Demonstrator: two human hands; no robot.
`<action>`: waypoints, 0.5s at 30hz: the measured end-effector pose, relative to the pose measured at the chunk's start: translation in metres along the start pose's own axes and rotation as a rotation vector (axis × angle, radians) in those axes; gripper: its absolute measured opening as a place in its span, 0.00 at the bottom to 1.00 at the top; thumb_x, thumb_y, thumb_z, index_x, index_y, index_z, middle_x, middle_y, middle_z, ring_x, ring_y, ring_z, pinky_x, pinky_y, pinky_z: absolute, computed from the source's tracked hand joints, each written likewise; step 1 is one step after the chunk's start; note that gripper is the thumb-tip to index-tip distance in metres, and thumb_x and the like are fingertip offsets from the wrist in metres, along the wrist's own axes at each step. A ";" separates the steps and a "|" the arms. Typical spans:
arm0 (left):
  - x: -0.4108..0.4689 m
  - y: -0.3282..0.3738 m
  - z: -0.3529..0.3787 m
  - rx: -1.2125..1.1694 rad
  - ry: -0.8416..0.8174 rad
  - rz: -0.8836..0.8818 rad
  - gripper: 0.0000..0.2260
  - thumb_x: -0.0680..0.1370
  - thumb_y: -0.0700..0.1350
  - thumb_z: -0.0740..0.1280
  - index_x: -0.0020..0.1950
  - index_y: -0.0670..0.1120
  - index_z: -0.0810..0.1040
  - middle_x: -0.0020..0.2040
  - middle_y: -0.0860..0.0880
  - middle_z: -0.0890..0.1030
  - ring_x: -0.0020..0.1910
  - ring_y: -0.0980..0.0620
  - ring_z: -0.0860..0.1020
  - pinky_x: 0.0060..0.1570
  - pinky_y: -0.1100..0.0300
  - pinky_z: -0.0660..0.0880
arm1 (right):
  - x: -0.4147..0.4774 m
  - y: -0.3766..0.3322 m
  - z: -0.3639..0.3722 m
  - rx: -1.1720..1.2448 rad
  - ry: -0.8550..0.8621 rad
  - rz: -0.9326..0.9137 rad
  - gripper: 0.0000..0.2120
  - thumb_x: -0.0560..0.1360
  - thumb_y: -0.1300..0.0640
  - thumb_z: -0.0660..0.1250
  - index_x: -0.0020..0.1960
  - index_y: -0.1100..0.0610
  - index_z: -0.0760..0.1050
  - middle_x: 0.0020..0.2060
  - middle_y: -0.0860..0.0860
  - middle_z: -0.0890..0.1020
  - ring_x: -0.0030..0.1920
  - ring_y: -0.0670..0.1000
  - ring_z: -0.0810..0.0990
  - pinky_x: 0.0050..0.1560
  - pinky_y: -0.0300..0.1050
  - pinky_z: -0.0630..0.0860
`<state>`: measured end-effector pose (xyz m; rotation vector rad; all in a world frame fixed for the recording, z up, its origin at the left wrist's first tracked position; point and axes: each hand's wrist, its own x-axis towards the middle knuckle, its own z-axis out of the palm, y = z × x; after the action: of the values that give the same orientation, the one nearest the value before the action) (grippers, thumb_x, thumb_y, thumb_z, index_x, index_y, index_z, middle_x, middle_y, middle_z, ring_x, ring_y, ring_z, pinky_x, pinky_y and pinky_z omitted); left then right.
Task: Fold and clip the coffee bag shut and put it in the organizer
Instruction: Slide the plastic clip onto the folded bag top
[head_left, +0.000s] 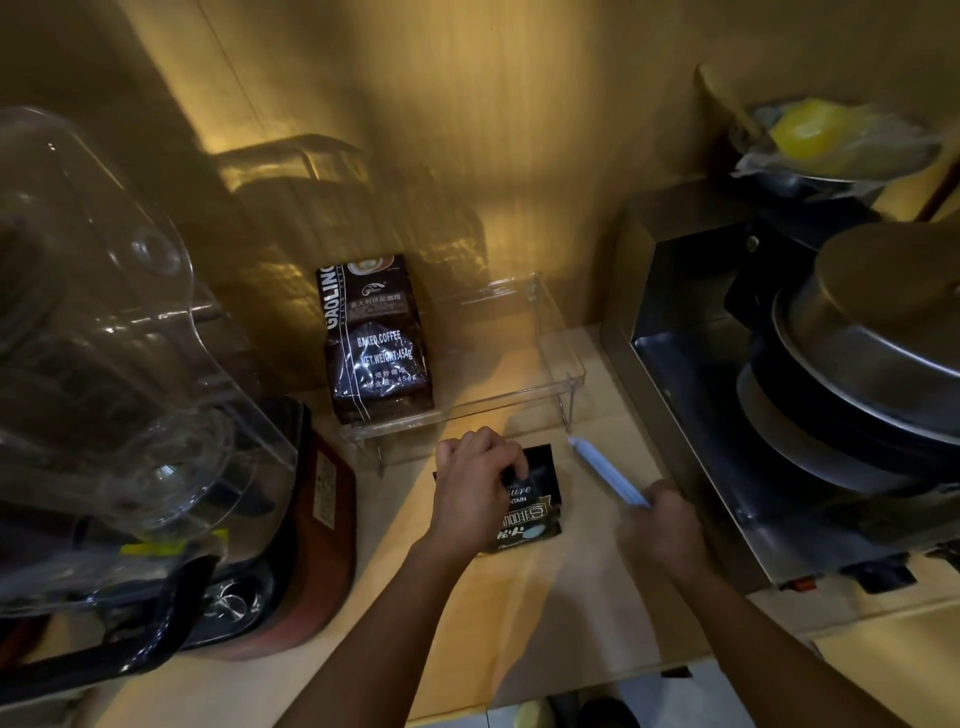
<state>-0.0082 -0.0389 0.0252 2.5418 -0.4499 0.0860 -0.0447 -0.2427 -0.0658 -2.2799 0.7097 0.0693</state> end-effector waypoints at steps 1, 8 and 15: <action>0.000 -0.001 0.001 -0.007 0.004 -0.017 0.16 0.67 0.29 0.62 0.40 0.49 0.78 0.43 0.52 0.73 0.44 0.53 0.67 0.40 0.59 0.51 | 0.002 0.000 -0.003 0.082 0.035 -0.017 0.05 0.71 0.65 0.65 0.46 0.67 0.74 0.43 0.67 0.81 0.45 0.64 0.79 0.44 0.52 0.73; 0.007 0.000 0.005 -0.099 0.044 -0.122 0.20 0.67 0.27 0.61 0.40 0.52 0.80 0.44 0.54 0.73 0.46 0.55 0.67 0.40 0.59 0.50 | 0.009 -0.018 -0.022 0.580 -0.002 -0.283 0.13 0.71 0.66 0.68 0.38 0.48 0.73 0.36 0.48 0.79 0.39 0.50 0.78 0.38 0.33 0.72; 0.009 0.001 0.007 -0.009 0.075 -0.121 0.14 0.70 0.32 0.63 0.45 0.49 0.81 0.43 0.56 0.72 0.49 0.54 0.69 0.47 0.62 0.50 | 0.007 -0.026 -0.039 0.391 -0.300 -0.464 0.09 0.71 0.63 0.68 0.39 0.49 0.75 0.34 0.53 0.78 0.33 0.46 0.74 0.32 0.33 0.68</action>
<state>0.0000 -0.0464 0.0218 2.5404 -0.2666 0.1333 -0.0315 -0.2576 -0.0225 -1.9430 0.0232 0.0459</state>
